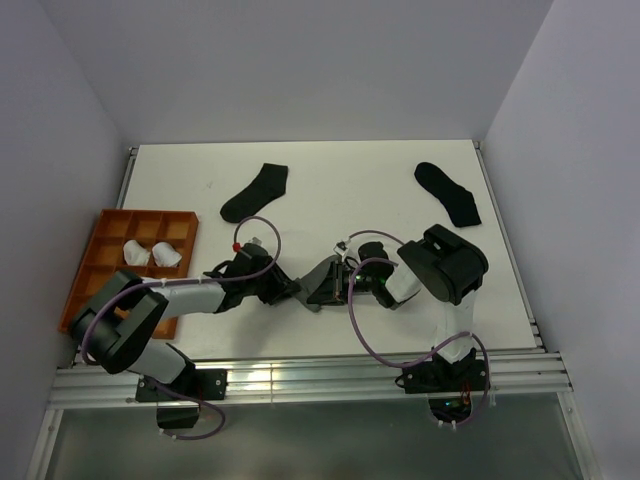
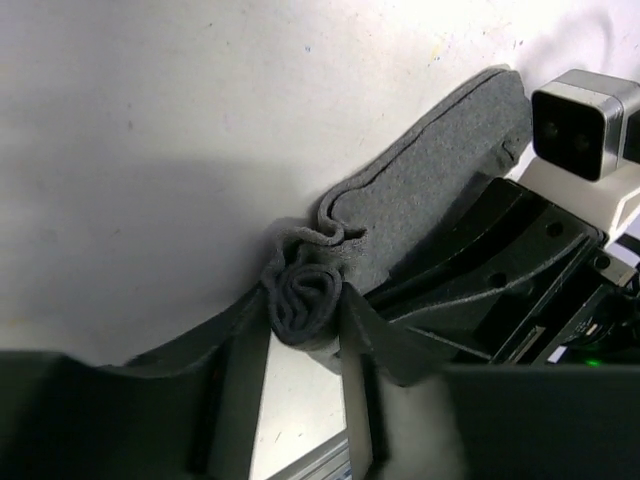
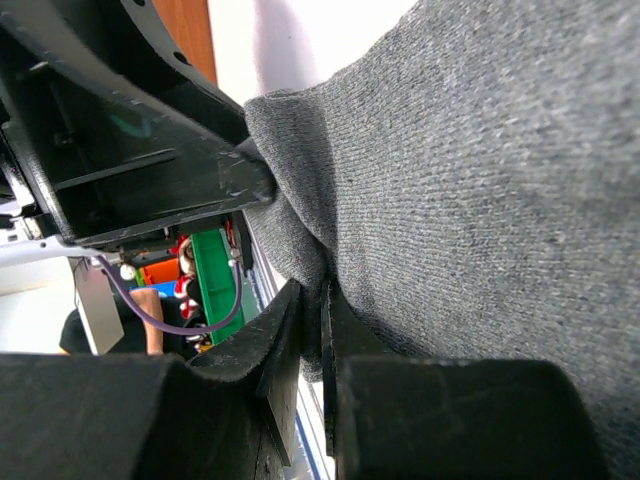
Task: Roll the socks
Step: Roll the sock at the center of the board.
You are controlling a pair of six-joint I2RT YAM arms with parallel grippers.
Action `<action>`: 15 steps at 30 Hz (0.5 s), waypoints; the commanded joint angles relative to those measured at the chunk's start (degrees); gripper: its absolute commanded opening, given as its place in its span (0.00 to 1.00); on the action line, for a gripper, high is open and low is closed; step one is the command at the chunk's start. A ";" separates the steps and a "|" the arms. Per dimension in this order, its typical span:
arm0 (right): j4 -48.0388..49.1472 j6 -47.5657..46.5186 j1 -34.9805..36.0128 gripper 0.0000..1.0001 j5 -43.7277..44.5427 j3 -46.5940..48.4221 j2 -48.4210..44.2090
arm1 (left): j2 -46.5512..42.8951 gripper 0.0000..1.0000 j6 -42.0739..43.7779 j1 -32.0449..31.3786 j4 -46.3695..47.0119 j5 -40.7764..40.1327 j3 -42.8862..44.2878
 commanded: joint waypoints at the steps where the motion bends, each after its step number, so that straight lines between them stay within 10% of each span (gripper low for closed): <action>1: -7.86 -2.89 -0.65 0.00 3.36 -0.51 1.66 | 3.24 0.35 1.52 -0.26 -2.44 -1.55 0.47; 7: -15.06 -7.89 -0.56 0.03 5.20 0.99 -2.47 | 5.18 0.15 1.70 -0.78 -7.43 -2.87 1.35; 15: -31.85 -21.60 3.56 0.39 20.03 4.32 -19.58 | 6.67 0.02 6.34 -0.96 -27.12 -9.44 11.62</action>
